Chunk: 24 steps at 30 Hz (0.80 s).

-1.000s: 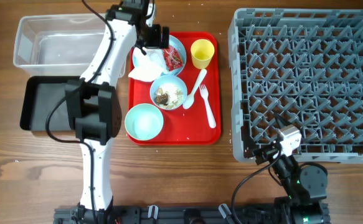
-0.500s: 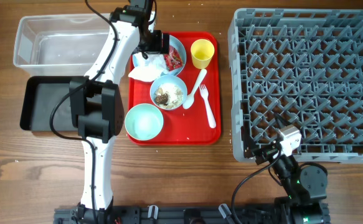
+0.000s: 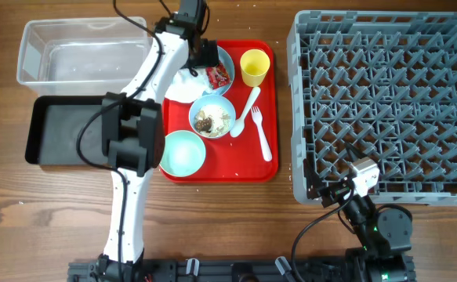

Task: Sort waste into correct bins and load items into the dishwasher rack
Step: 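Reach the left gripper to the blue plate and grasp tissue and wrapper, then carry the tissue and red wrapper left and drop into clear bin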

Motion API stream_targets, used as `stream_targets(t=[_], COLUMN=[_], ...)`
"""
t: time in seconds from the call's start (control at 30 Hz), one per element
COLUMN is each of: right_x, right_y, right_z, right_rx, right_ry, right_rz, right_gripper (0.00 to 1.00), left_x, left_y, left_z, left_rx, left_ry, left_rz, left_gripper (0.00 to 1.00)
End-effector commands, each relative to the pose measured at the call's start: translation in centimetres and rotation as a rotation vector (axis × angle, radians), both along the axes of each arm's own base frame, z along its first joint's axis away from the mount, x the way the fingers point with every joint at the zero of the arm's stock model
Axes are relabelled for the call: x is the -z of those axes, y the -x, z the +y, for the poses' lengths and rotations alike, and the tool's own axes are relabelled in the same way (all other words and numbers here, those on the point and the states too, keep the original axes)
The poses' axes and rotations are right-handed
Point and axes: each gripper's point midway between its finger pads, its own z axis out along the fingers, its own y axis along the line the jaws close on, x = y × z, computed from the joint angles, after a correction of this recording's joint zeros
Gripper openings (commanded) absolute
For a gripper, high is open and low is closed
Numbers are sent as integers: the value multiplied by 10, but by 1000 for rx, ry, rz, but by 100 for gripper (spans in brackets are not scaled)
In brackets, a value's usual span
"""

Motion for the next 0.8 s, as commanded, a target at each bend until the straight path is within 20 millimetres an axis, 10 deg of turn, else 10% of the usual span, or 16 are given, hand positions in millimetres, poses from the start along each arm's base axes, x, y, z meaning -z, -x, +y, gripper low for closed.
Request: stream_targets(t=[0.0, 0.4, 0.6, 0.77], right_x=[-2, -2, -2, -2], right_y=[2, 2, 2, 2], right_z=[4, 4, 4, 4], right_rx=[-24, -24, -23, -24], right_ry=[14, 13, 14, 13], right_rz=[-15, -14, -15, -14], right_gripper=[100, 100, 100, 100], left_x=[10, 11, 48, 53], left_y=[2, -3, 4, 1], left_z=[-11, -16, -14, -15], left_rx=[-7, 4, 4, 4], left_ry=[-9, -2, -22, -19], left_rz=[5, -19, 41, 34], left_gripper=[100, 96, 89, 32])
